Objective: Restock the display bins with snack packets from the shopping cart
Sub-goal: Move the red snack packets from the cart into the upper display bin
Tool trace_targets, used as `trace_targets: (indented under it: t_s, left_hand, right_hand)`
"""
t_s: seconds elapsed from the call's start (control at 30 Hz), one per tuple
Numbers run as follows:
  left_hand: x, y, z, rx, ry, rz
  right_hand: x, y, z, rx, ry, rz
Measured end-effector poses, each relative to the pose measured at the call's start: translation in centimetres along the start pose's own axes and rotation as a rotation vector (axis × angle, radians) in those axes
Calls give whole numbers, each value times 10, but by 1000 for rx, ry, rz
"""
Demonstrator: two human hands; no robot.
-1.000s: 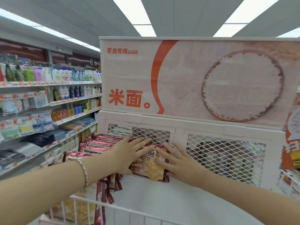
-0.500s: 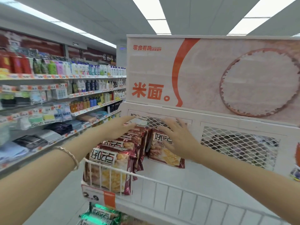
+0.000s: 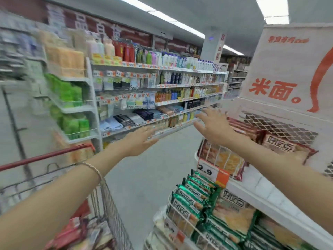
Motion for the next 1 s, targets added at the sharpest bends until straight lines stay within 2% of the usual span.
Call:
trace_targets:
  t_s: [0.17,0.4,0.53,0.67,0.8,1.0]
  left_hand:
    - [101,-91,3,86,3,-174]
    - [214,-239,81,304,-84,-471]
    - [246,-306,130,390,-164,-615]
    - [264,-347,170,471,-230,-697]
    - [282,-366,198,469,-234,-777]
    - [293,-387,247,494,-316,-934]
  right_hand:
    - [131,-2,63,79,42,-129]
    - [298,-98,206,381,217,-249]
    - [356,-161,273,593,288,-301]
    - [375,-212,331,887,327,-334]
    - [367,-261,396,1223,359,-184]
    - [390,-369,441,1504,462,98]
Point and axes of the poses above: each hand's wrist, its own y-axis towards the middle knuckle, its own z-axis out of the palm, x = y × z, the point moved 6 cm from there along y, towards the middle knuckle, and after that the axes turned 10 degrees about -x, right-handed, at the moved point
